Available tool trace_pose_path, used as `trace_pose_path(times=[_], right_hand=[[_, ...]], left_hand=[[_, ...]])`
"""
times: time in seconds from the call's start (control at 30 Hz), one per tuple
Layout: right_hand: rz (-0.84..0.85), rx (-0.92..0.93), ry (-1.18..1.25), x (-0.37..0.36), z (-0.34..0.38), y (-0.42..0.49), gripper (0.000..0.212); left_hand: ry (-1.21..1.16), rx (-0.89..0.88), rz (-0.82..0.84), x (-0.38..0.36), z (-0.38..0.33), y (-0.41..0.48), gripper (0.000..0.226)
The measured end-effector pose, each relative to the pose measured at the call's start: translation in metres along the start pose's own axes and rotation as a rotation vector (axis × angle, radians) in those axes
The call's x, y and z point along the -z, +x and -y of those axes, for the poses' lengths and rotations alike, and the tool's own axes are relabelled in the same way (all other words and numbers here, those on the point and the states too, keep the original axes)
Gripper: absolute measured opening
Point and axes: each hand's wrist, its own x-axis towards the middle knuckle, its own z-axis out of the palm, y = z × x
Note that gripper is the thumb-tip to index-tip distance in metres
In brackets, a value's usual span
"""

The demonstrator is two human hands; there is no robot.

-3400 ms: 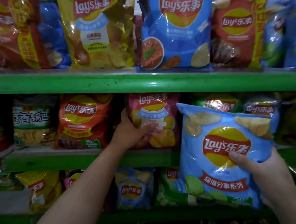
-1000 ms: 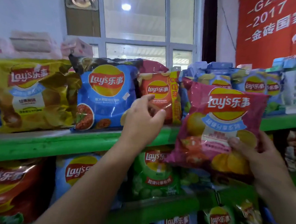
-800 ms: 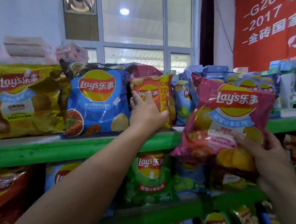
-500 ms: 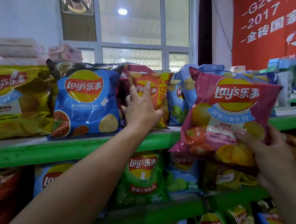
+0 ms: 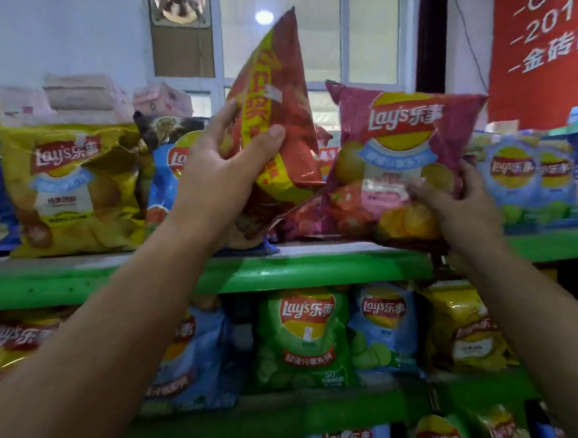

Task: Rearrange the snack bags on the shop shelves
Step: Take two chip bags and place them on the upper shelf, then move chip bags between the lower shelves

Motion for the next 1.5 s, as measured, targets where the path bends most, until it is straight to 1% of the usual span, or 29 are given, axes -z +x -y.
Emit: trace_pose_path(times=[0.1,0.13,0.2,0.27,0.33,0.4,0.47,0.57,0.63,0.7,0.73,0.77,0.8,0.83,0.87,0.9,0.93,0.97,1.0,1.03,1.07,1.1,1.17,1.2,1.23,1.3,1.37,1.43,1.5], right_hand=[[0.15,-0.058,-0.042,-0.033,-0.007,0.015,0.046],[0.182,-0.077,-0.044,-0.041,-0.01,0.019,0.04],[0.226,-0.108,-0.043,-0.055,-0.016,0.026,0.035],[0.248,-0.152,-0.067,-0.064,-0.023,0.03,0.036],[0.254,-0.194,-0.121,-0.069,-0.029,0.032,0.045],[0.234,-0.191,-0.175,-0.071,-0.032,0.03,0.054],[0.205,-0.15,-0.222,-0.074,-0.031,0.028,0.061],[0.111,-0.029,-0.423,-0.076,-0.024,0.018,0.074],[0.022,0.116,-0.656,-0.078,-0.017,0.008,0.074],[-0.085,0.354,-0.857,-0.084,-0.01,-0.007,0.061],[-0.125,0.484,-0.9,-0.091,-0.005,-0.018,0.053],[-0.139,0.587,-0.88,-0.1,0.0,-0.031,0.045],[-0.101,0.649,-0.788,-0.111,0.008,-0.047,0.038],[-0.001,0.627,-0.61,-0.124,0.018,-0.066,0.031],[0.144,0.506,-0.382,-0.137,0.03,-0.088,0.026],[0.32,0.345,-0.16,-0.15,0.042,-0.109,0.024],[0.479,0.194,0.011,-0.162,0.053,-0.128,0.027],[0.607,0.086,0.088,-0.173,0.06,-0.141,0.033],[0.697,0.017,0.118,-0.181,0.063,-0.151,0.037],[0.751,-0.031,0.159,-0.188,0.065,-0.16,0.038],[0.778,-0.081,0.207,-0.193,0.065,-0.167,0.04],[0.786,-0.128,0.248,-0.197,0.064,-0.172,0.047],[0.76,-0.196,0.264,-0.202,0.052,-0.18,0.064],[0.745,-0.23,0.268,-0.204,0.046,-0.185,0.066],[0.734,-0.263,0.276,-0.205,0.041,-0.189,0.065],[0.726,-0.333,0.298,-0.206,0.029,-0.199,0.065],[0.732,-0.395,0.314,-0.205,0.016,-0.209,0.064],[0.74,-0.423,0.311,-0.205,0.0,-0.224,0.062],[0.745,-0.426,0.301,-0.21,-0.016,-0.245,0.06]], left_hand=[[-0.082,0.002,-0.022,0.029,-0.006,-0.004,0.079],[-0.081,-0.02,-0.036,0.04,-0.007,-0.007,0.078],[-0.026,-0.085,-0.072,0.063,-0.01,-0.014,0.077],[0.004,-0.124,-0.107,0.083,-0.01,-0.02,0.075],[-0.007,-0.126,-0.145,0.101,-0.008,-0.026,0.071],[-0.021,-0.101,-0.169,0.117,-0.006,-0.031,0.07],[-0.006,-0.078,-0.174,0.13,-0.002,-0.037,0.07],[0.004,-0.06,-0.181,0.143,0.004,-0.047,0.068],[0.023,-0.074,-0.179,0.148,0.009,-0.054,0.067],[0.057,-0.102,-0.184,0.151,0.014,-0.061,0.067],[0.088,-0.109,-0.186,0.152,0.017,-0.065,0.069],[0.131,-0.113,-0.183,0.152,0.019,-0.069,0.072],[0.188,-0.121,-0.178,0.151,0.021,-0.074,0.075],[0.254,-0.143,-0.168,0.151,0.023,-0.08,0.077],[0.325,-0.172,-0.153,0.149,0.025,-0.086,0.079],[0.396,-0.191,-0.132,0.147,0.027,-0.092,0.081],[0.471,-0.191,-0.11,0.144,0.028,-0.099,0.083],[0.556,-0.185,-0.092,0.141,0.029,-0.105,0.084],[0.647,-0.192,-0.079,0.139,0.03,-0.111,0.087],[0.736,-0.216,-0.072,0.139,0.032,-0.117,0.09],[0.813,-0.243,-0.065,0.141,0.033,-0.122,0.094],[0.867,-0.255,-0.055,0.143,0.033,-0.128,0.098],[0.923,-0.224,-0.004,0.149,0.034,-0.14,0.105],[0.926,-0.207,0.029,0.153,0.035,-0.147,0.106],[0.897,-0.196,0.058,0.158,0.037,-0.154,0.104],[0.747,-0.17,0.071,0.173,0.042,-0.169,0.095],[0.645,-0.123,-0.015,0.197,0.047,-0.183,0.08],[0.554,0.01,-0.154,0.227,0.052,-0.198,0.064],[0.455,0.134,-0.331,0.262,0.064,-0.22,0.045]])
